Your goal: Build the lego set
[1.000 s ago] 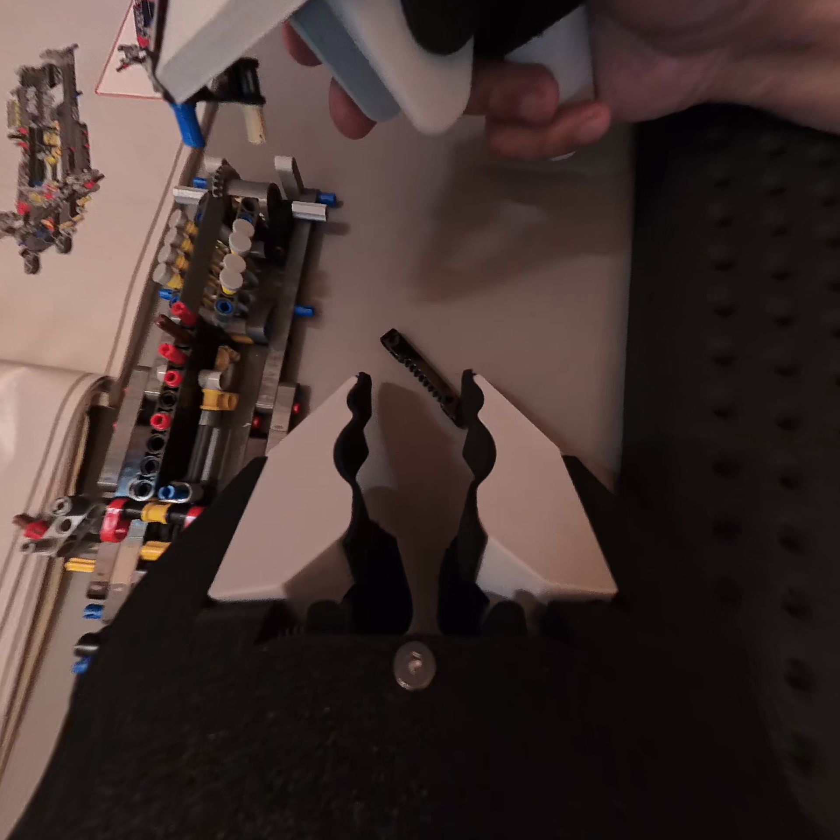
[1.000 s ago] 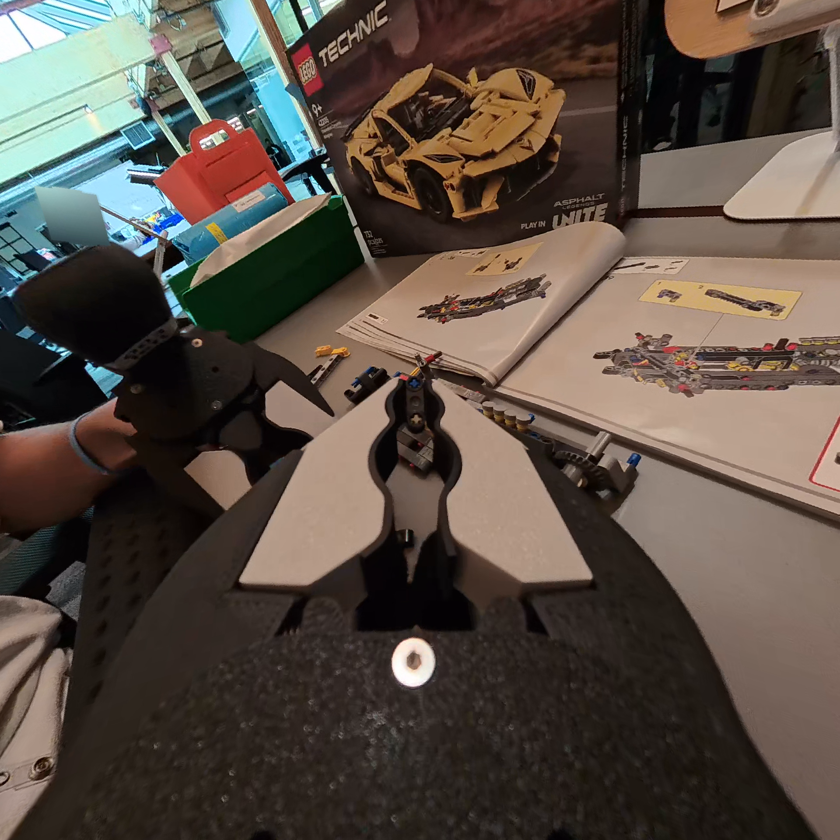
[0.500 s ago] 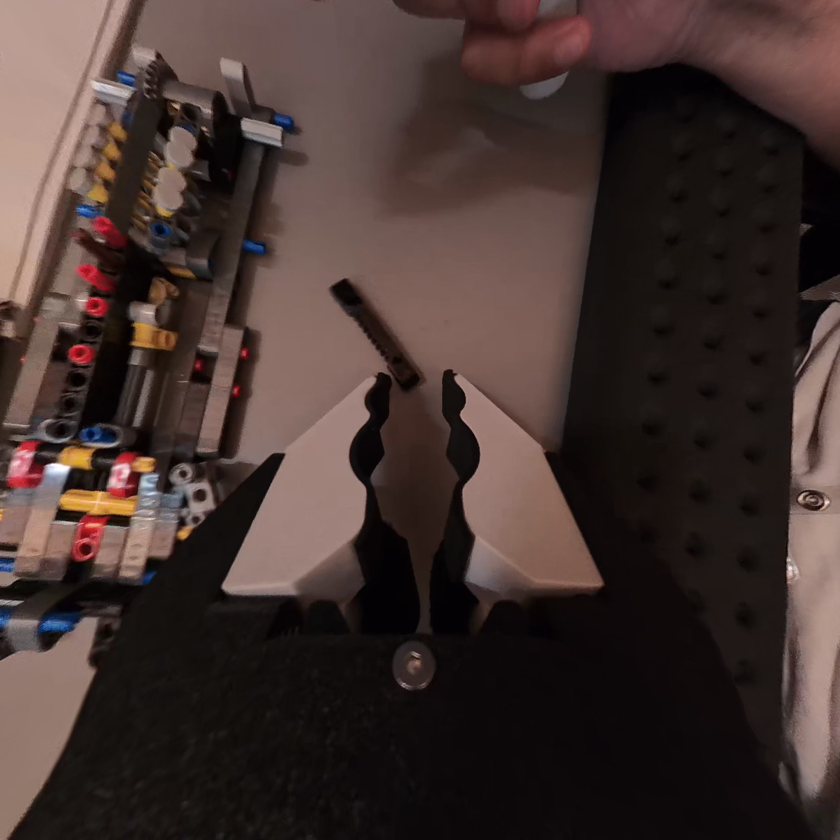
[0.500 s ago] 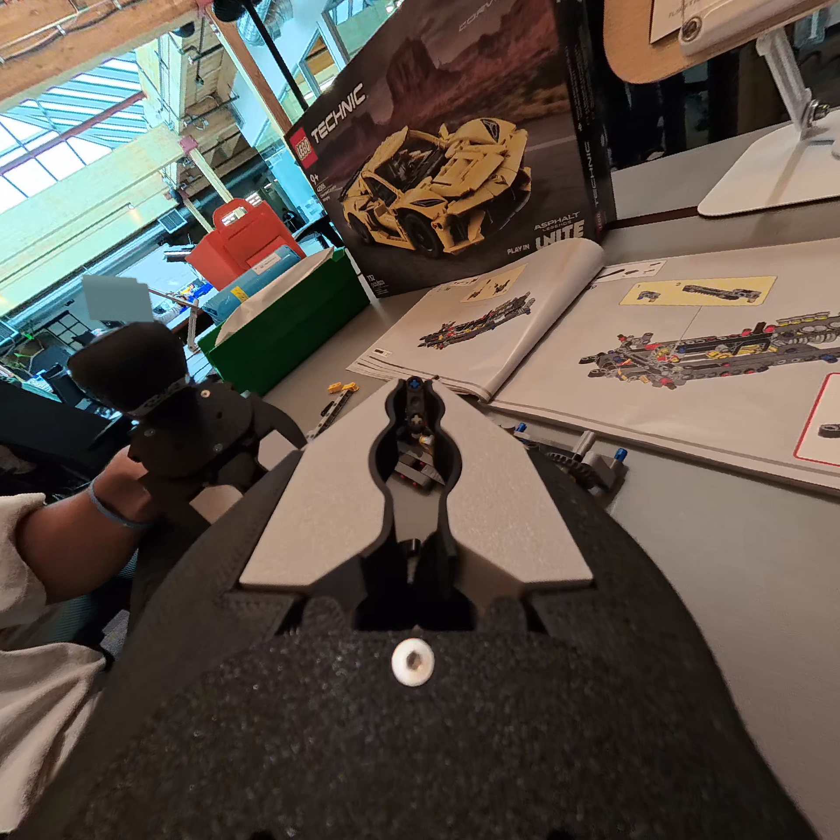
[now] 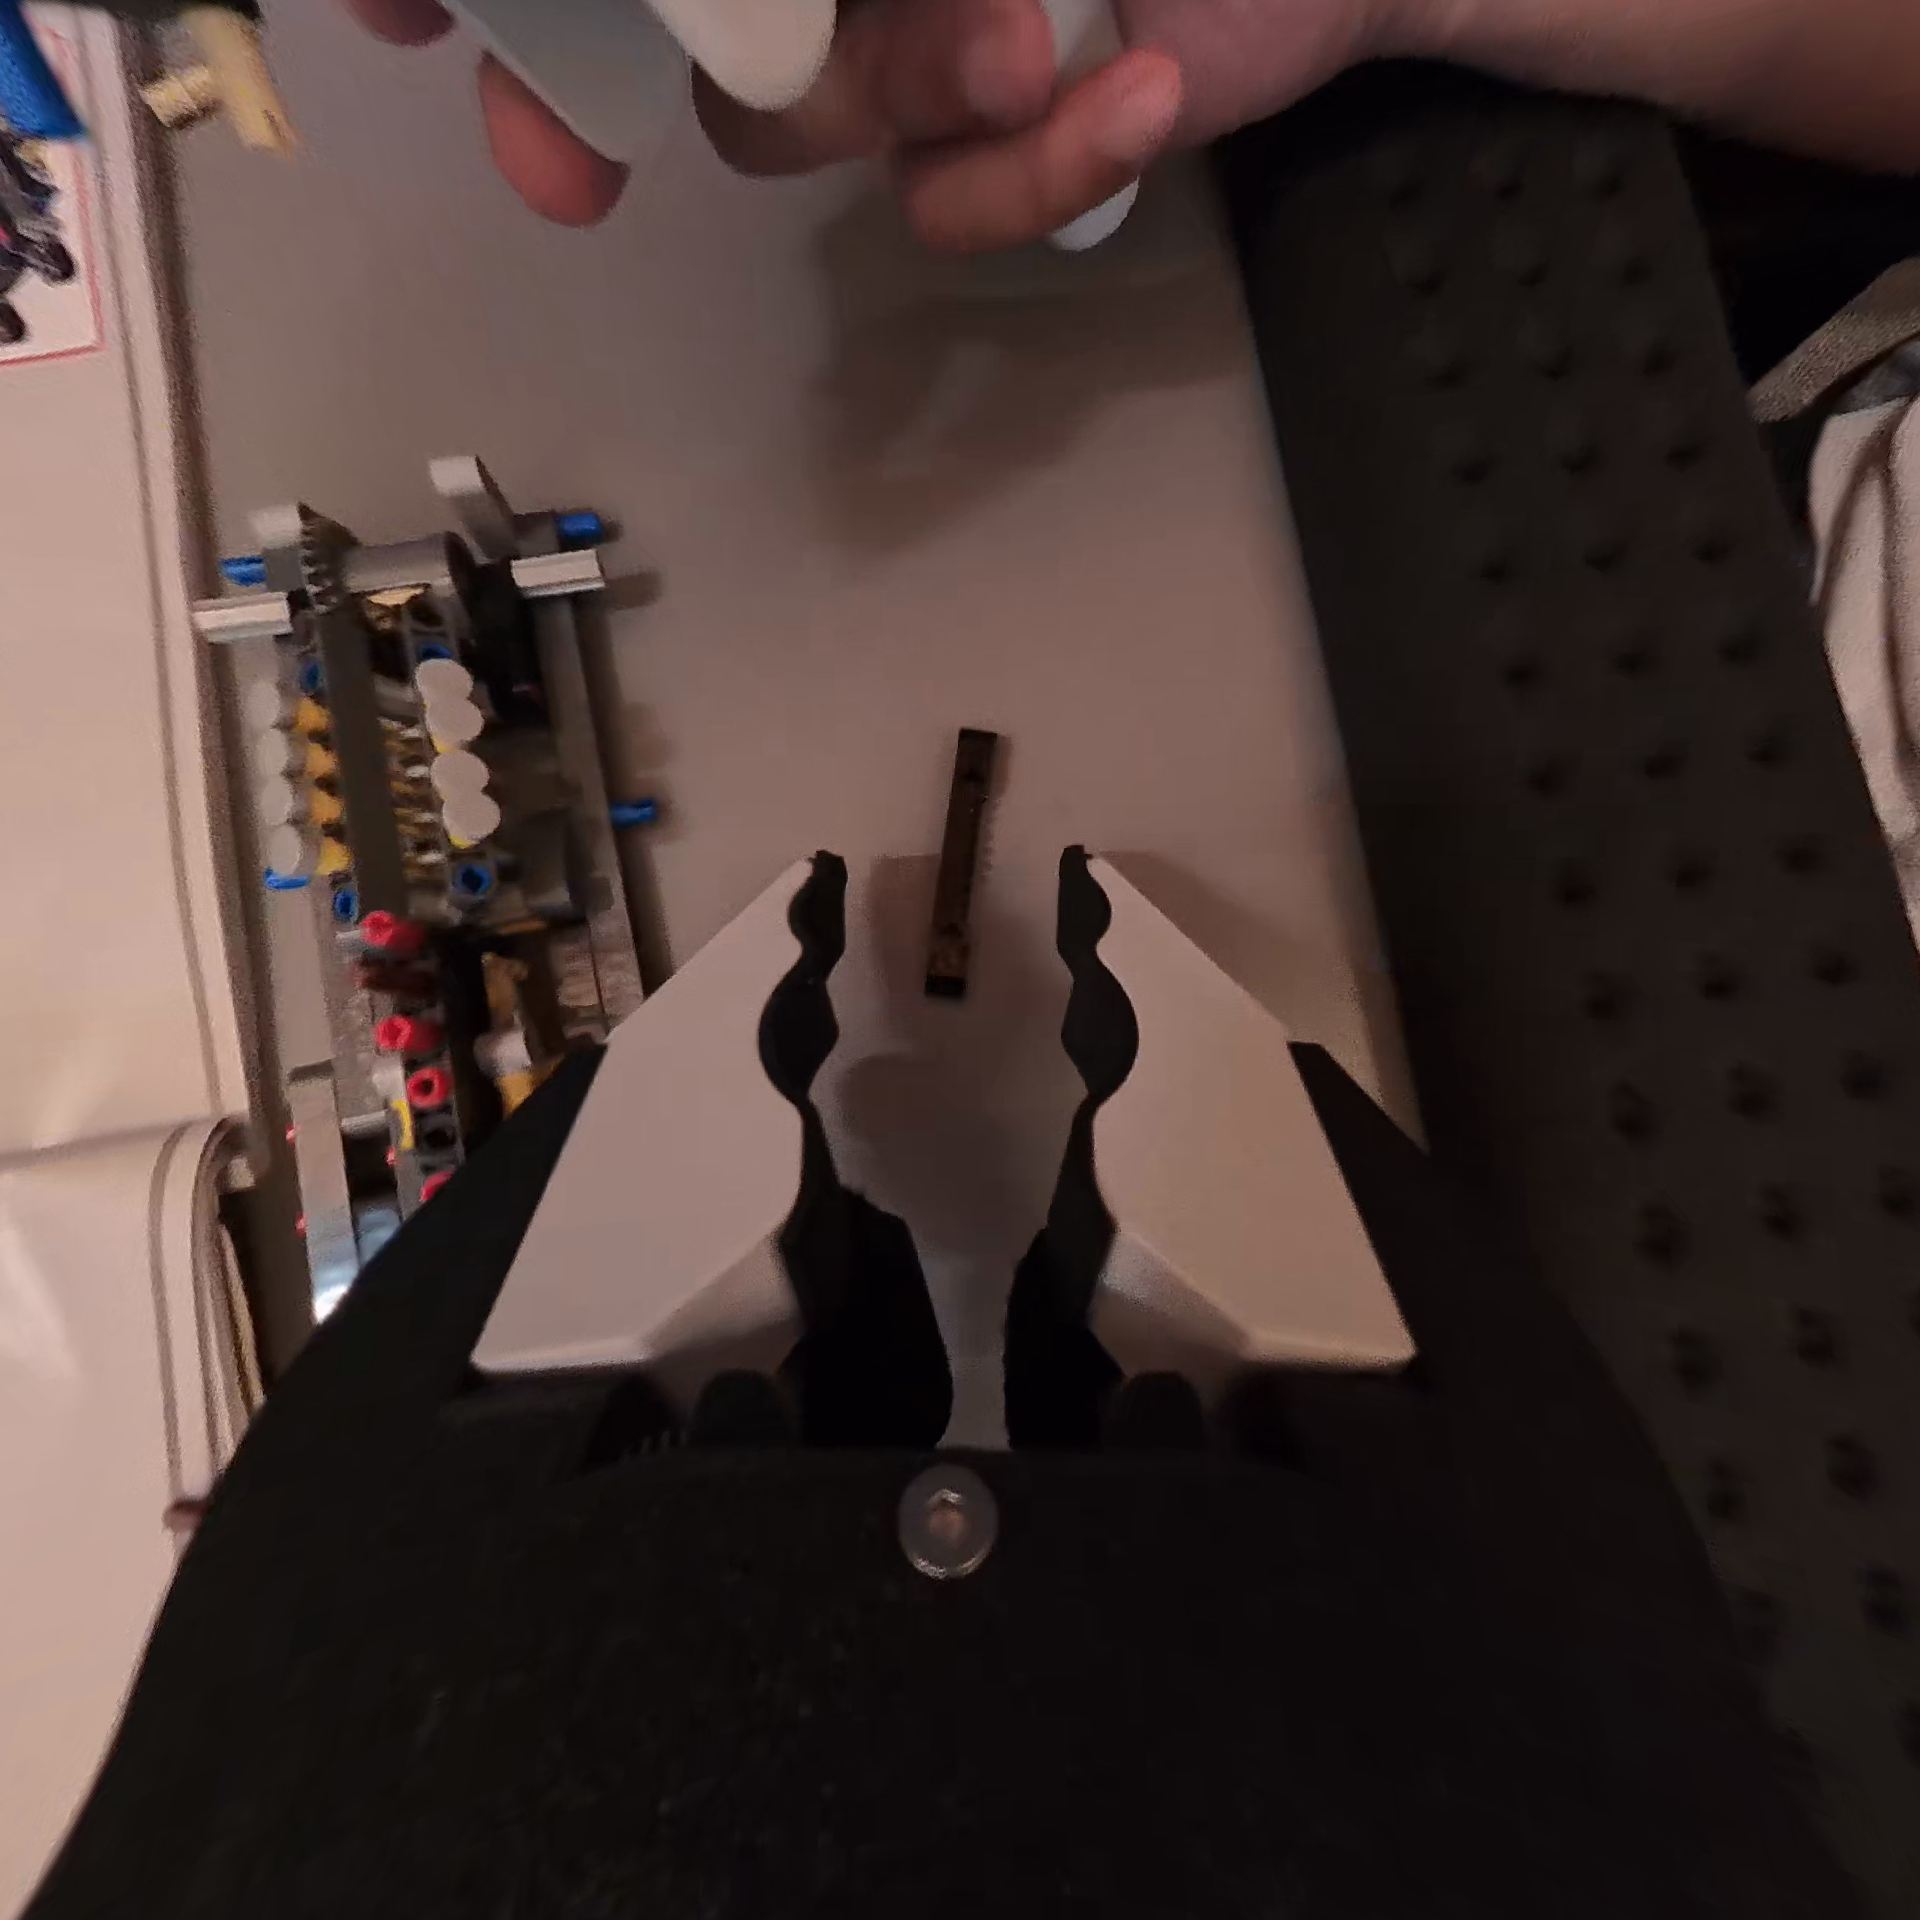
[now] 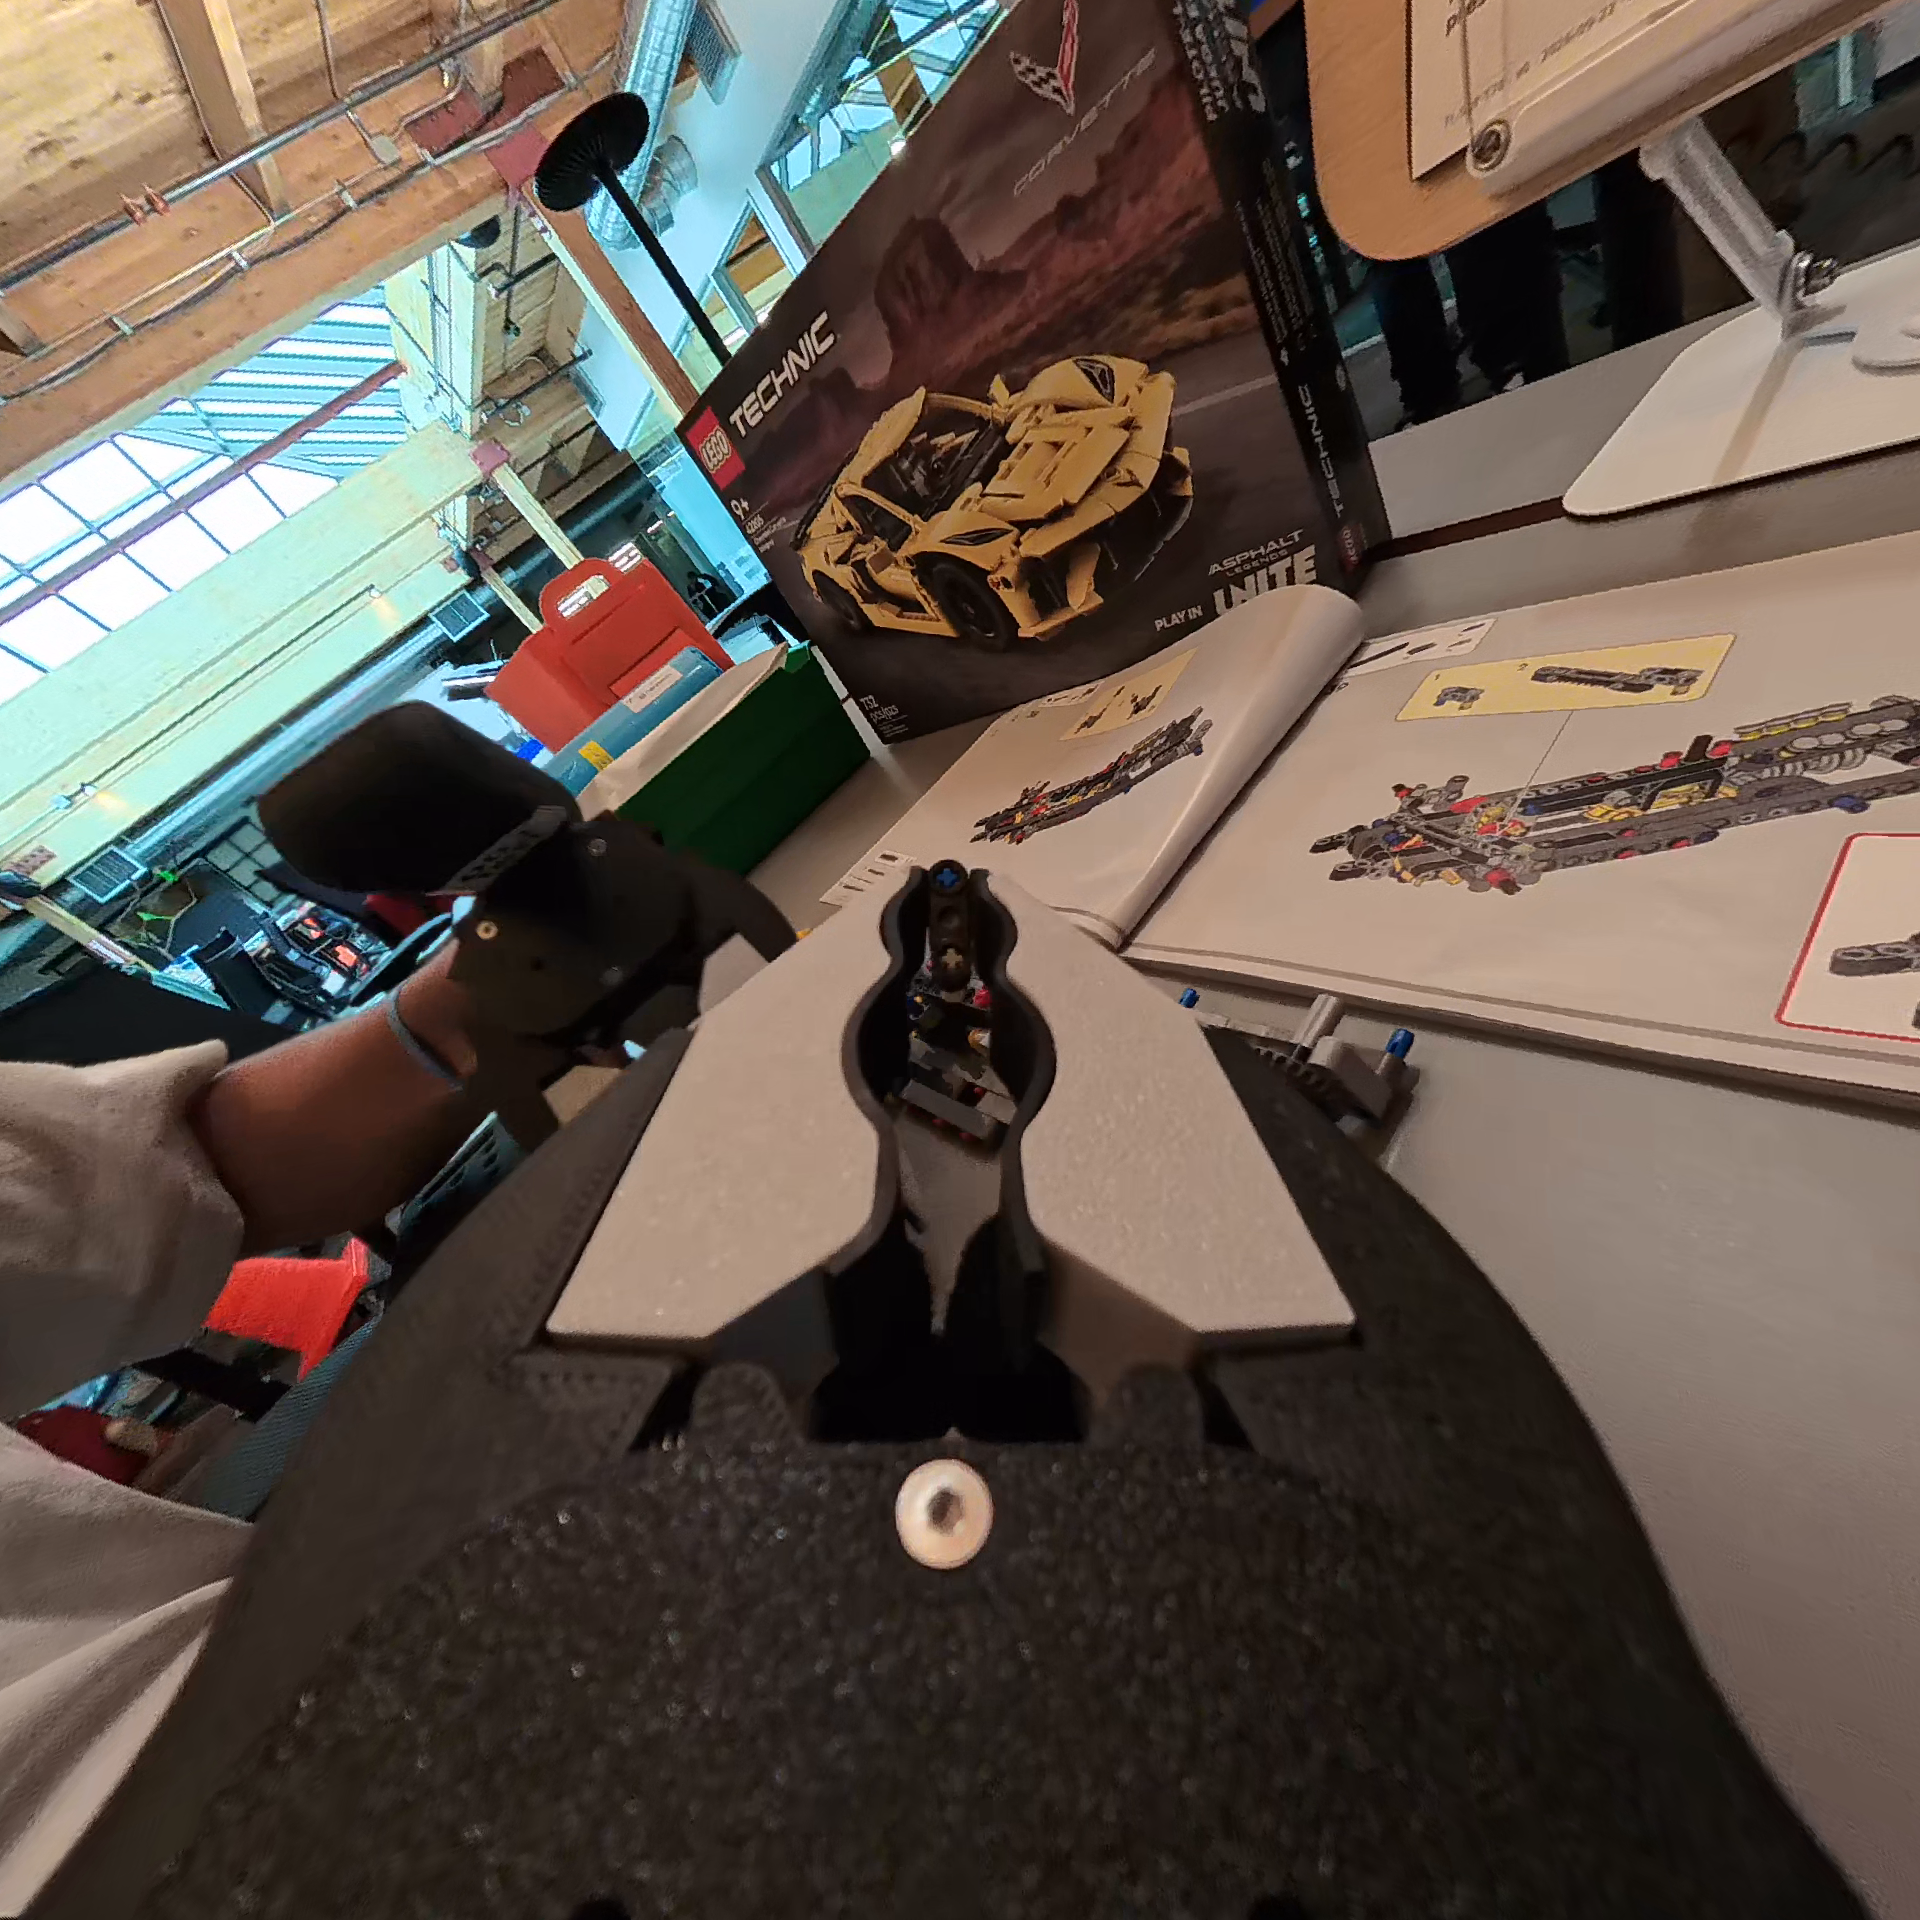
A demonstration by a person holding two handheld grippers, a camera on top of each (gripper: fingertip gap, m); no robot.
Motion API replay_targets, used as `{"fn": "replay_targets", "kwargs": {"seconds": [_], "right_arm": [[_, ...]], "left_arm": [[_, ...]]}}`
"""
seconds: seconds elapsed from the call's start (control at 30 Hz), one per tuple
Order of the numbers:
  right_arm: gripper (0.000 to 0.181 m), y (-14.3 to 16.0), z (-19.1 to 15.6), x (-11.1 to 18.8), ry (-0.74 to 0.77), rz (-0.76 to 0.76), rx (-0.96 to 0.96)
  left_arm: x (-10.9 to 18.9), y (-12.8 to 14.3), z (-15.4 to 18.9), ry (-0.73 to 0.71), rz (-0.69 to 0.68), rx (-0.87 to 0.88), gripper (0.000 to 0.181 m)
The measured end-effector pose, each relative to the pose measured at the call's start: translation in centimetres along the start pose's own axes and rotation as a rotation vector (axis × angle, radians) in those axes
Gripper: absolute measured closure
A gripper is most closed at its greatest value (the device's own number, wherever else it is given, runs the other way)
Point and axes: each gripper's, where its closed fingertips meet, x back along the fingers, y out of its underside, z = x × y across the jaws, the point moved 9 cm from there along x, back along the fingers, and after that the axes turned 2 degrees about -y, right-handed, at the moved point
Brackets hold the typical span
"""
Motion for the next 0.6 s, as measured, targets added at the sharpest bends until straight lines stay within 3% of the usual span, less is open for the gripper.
{"fn": "replay_targets", "kwargs": {"seconds": [0.13, 0.2, 0.23, 0.37, 0.47, 0.6], "right_arm": [[0.175, -0.2, 0.3, 0.5, 0.001, 0.019, -0.017], [0.175, -0.2, 0.4, 0.6, -0.008, 0.021, -0.03], [0.175, -0.2, 0.4, 0.6, -0.017, 0.018, -0.038], [0.175, 0.0, 0.1, 0.3, -0.041, -0.051, -0.015], [0.174, 0.9, -1.0, -0.1, -0.103, -0.222, 0.101], [0.175, 1.6, -2.5, -0.4, -0.194, -0.369, 0.212]], "left_arm": [[-1.9, -0.3, -0.4, -0.005, -0.058, -0.025, 0.152], [-2.2, -0.4, -0.2, -0.021, -0.039, -0.046, 0.175], [-2.2, -0.4, 0.0, -0.035, -0.038, -0.074, 0.176], [-1.2, -0.2, 0.4, -0.314, -0.093, -0.379, 0.176], [0.5, -0.4, 1.7, -0.538, -0.058, -0.668, 0.176], [2.5, -0.4, 2.8, -0.756, -0.047, -0.819, 0.176]]}}
